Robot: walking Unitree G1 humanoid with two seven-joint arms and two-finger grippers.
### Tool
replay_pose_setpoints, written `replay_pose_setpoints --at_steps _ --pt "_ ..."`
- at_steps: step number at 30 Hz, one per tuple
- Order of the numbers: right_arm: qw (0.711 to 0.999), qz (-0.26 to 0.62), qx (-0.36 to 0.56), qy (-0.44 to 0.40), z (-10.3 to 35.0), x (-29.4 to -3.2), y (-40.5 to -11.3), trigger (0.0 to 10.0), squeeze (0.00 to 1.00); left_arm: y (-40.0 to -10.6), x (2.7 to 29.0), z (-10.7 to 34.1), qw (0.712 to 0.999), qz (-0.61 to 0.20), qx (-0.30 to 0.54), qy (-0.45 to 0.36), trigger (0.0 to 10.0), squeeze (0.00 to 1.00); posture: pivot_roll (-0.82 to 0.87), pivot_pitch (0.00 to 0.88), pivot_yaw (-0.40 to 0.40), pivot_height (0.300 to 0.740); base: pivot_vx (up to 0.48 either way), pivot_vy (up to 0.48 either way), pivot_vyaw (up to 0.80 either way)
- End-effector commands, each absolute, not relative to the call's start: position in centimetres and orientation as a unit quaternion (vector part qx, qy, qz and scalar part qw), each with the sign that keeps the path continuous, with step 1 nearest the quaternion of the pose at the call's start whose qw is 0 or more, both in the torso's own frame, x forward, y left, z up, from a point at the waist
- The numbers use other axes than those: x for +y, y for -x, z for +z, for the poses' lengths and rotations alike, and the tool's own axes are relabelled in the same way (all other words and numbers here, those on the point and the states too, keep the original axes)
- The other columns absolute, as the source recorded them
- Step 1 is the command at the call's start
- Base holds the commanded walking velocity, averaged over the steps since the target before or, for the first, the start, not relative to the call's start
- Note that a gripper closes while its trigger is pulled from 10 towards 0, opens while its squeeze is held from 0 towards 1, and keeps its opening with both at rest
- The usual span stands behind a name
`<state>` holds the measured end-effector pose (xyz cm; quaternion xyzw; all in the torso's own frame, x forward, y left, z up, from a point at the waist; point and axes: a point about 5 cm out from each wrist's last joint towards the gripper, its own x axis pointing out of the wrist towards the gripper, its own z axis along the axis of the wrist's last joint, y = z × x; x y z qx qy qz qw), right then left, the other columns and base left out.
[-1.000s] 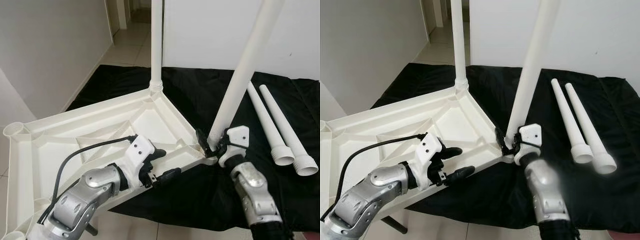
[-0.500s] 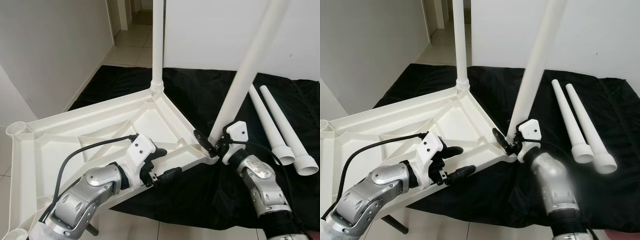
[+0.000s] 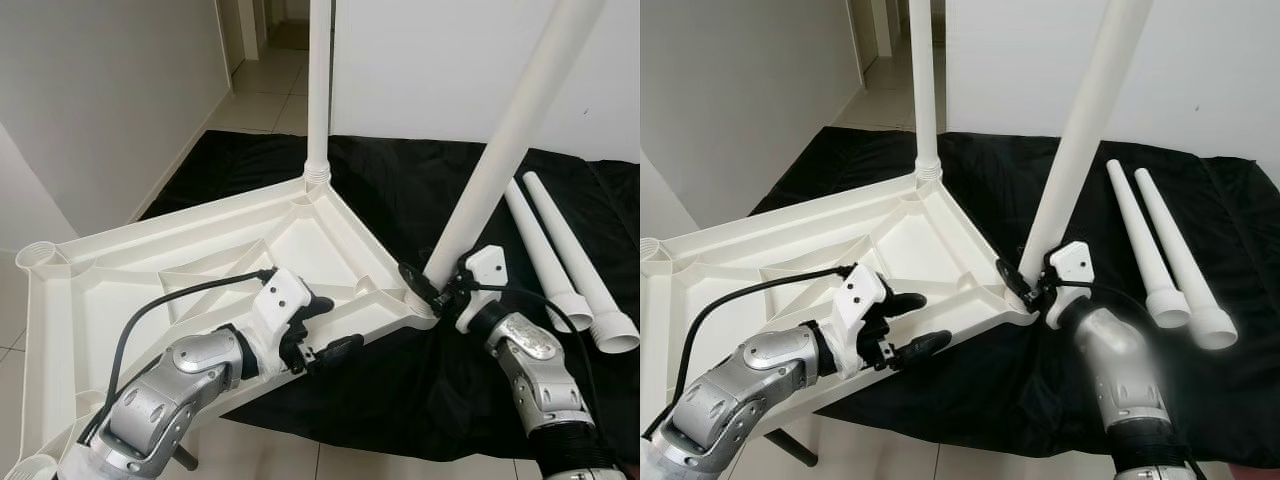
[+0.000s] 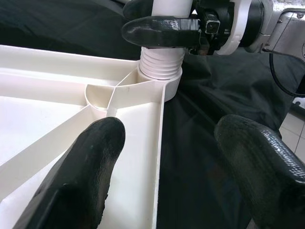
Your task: Building children table
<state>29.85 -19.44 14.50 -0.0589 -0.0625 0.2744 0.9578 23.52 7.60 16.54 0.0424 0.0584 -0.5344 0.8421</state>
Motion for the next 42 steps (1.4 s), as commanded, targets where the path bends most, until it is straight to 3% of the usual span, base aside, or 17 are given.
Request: replay_pose_setpoints --at_steps 1,15,22,33,42 --pt "0.964 0.263 -0.024 0.029 13.0 -19.7 -29.5 10.0 0.0 -23.3 7.6 16.3 0.836 -0.544 0.062 -0.045 10.0 0.0 -0.09 0.045 0.063 0.74 0.0 0.0 0.0" --pt "0.976 0.217 0.0 0.016 13.3 -18.5 -30.4 10.0 0.0 -23.2 7.5 16.2 0.832 -0.549 0.065 -0.044 10.0 0.0 -0.09 0.055 0.069 0.74 0.0 0.0 0.0" --pt "0.983 0.181 -0.009 0.001 13.8 -16.2 -29.9 10.0 0.0 -23.2 7.5 16.2 0.834 -0.546 0.065 -0.041 10.0 0.0 -0.09 0.055 0.056 0.74 0.0 0.0 0.0" --pt "0.999 0.019 0.015 -0.043 13.2 -14.0 -29.2 10.0 0.0 -22.9 7.4 16.0 0.836 -0.543 0.064 -0.038 10.0 0.0 -0.08 0.042 0.033 0.74 0.0 0.0 0.0" --pt "0.997 -0.046 0.017 -0.063 13.3 -12.9 -28.5 10.0 0.0 -22.8 7.3 15.9 0.836 -0.544 0.064 -0.038 10.0 0.0 -0.07 0.036 0.024 0.74 0.0 0.0 0.0"
